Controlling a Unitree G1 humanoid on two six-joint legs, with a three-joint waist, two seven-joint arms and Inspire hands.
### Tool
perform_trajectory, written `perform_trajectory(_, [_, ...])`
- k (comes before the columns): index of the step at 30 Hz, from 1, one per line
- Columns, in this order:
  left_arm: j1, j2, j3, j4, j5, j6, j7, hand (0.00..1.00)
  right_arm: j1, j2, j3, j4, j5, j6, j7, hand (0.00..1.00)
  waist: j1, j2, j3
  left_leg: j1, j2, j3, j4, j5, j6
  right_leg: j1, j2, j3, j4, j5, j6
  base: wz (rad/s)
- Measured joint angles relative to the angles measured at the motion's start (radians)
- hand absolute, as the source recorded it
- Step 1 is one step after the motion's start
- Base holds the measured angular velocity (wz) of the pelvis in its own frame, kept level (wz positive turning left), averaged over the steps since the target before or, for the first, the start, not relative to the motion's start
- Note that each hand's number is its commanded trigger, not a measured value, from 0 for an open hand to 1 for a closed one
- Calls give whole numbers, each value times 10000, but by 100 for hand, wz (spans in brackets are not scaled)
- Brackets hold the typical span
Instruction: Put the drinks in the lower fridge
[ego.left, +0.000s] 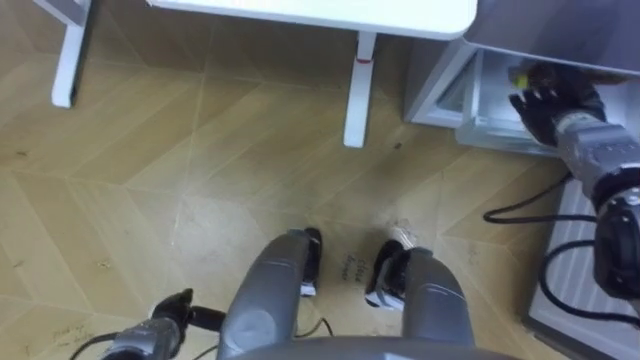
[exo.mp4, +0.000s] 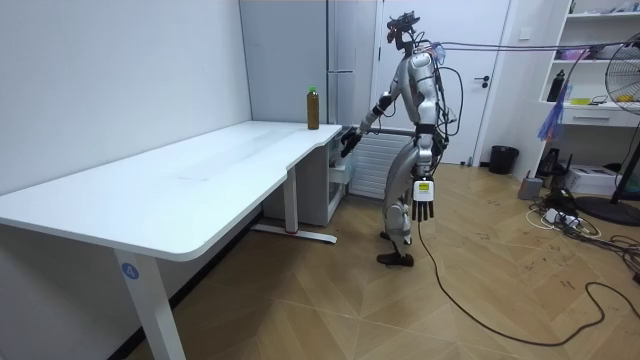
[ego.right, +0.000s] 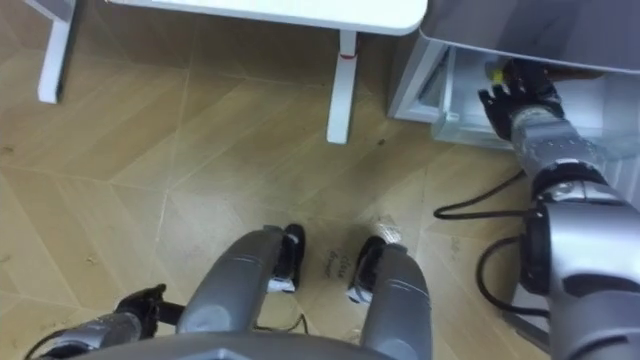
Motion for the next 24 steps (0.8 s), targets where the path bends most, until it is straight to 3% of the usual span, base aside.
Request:
perform_trajectory(14, [54,11,924,9,-385,-27,-327,0,953,5,-7,261,-1182,675,391,0,-497,184,-119,2376,-301,-10,-1923,285,154,2243,-42,-169,-1620,203,361,0])
perform_trajectory(17, [148,7,1029,-51,-370,-142,-393,0,1533,15,-7,125,-1622,685,604,0,-551,241,-219,3064,-300,-16,-2377,324,146,3011,5,-357,-2155,246,440,4])
perform_trajectory(18, [264,5,1117,-123,-370,-146,-395,0,1891,34,9,-143,-1704,701,696,0,-558,220,-306,3354,-312,-7,-2639,371,145,3275,25,-354,-2375,275,475,-6])
perform_trajectory(21, [520,1,1322,-196,-392,-177,-382,0,2617,59,0,-601,-1675,724,1212,0,-710,168,-391,4059,-316,14,-3175,463,125,3888,118,-294,-2842,394,529,-10])
perform_trajectory(22, [652,22,1334,-197,-428,-189,-384,0,3050,80,-4,-882,-1648,710,1411,0,-787,107,-494,4294,-301,-4,-3315,483,110,4172,187,-298,-3075,439,546,-8])
perform_trajectory(24, [802,54,1331,-196,-452,-197,-383,0,3778,156,-7,-1692,-1442,653,1536,0,-830,-6,-601,4676,-254,2,-3530,494,99,4577,289,-301,-3387,530,550,-7])
